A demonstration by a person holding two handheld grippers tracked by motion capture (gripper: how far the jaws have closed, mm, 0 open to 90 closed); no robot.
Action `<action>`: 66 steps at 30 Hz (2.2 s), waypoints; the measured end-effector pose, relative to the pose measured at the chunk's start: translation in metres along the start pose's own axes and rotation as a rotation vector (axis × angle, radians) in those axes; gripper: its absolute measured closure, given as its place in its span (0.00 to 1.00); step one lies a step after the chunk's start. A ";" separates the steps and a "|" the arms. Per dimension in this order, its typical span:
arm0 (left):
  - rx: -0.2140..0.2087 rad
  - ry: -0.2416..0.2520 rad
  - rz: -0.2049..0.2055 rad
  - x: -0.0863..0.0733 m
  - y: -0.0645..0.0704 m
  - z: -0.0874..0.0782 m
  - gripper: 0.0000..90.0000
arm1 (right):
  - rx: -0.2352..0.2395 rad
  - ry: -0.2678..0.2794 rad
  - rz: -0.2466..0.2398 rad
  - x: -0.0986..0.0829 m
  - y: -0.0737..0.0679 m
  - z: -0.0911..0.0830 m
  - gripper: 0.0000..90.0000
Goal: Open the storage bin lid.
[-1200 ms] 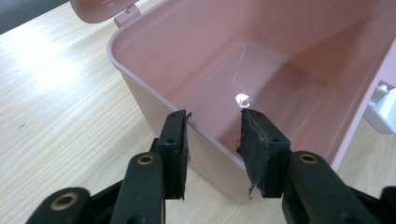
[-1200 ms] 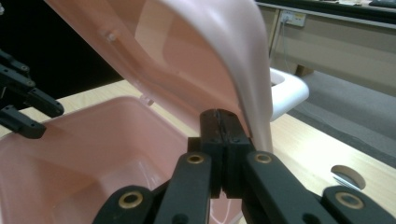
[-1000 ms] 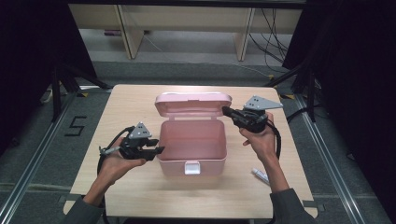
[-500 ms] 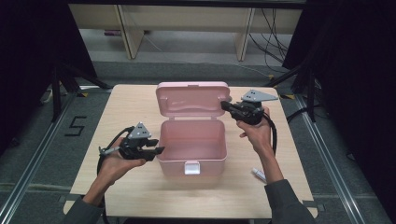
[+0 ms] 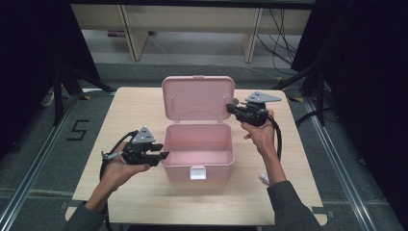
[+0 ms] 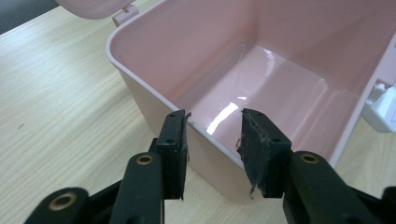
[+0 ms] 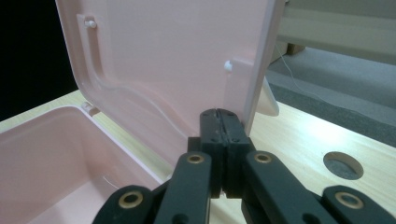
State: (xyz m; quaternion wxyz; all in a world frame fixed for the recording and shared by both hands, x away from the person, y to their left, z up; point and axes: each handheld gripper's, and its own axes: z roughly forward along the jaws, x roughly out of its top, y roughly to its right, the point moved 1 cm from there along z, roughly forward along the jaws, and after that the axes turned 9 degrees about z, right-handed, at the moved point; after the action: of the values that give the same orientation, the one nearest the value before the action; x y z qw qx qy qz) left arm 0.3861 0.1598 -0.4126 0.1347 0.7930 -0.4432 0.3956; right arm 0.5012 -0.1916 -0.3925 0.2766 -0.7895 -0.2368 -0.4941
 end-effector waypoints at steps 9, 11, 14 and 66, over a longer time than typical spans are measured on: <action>-0.001 0.000 -0.001 0.000 0.000 0.000 0.68 | -0.005 -0.024 0.023 -0.007 0.002 0.010 1.00; -0.002 -0.001 -0.002 0.000 0.000 0.000 0.68 | -0.029 -0.028 0.000 -0.009 0.003 0.012 1.00; -0.001 -0.003 -0.001 0.000 0.000 0.000 0.68 | -0.027 -0.022 0.018 -0.013 0.002 0.014 1.00; -0.028 0.013 -0.043 -0.005 0.002 0.000 0.60 | -0.129 -0.211 0.019 -0.043 -0.010 -0.080 0.54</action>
State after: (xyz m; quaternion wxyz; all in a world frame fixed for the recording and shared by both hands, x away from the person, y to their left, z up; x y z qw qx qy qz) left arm 0.3831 0.1613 -0.4165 0.1570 0.7979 -0.4304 0.3917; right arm 0.4256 -0.2417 -0.4008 0.2034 -0.8554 -0.2249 -0.4198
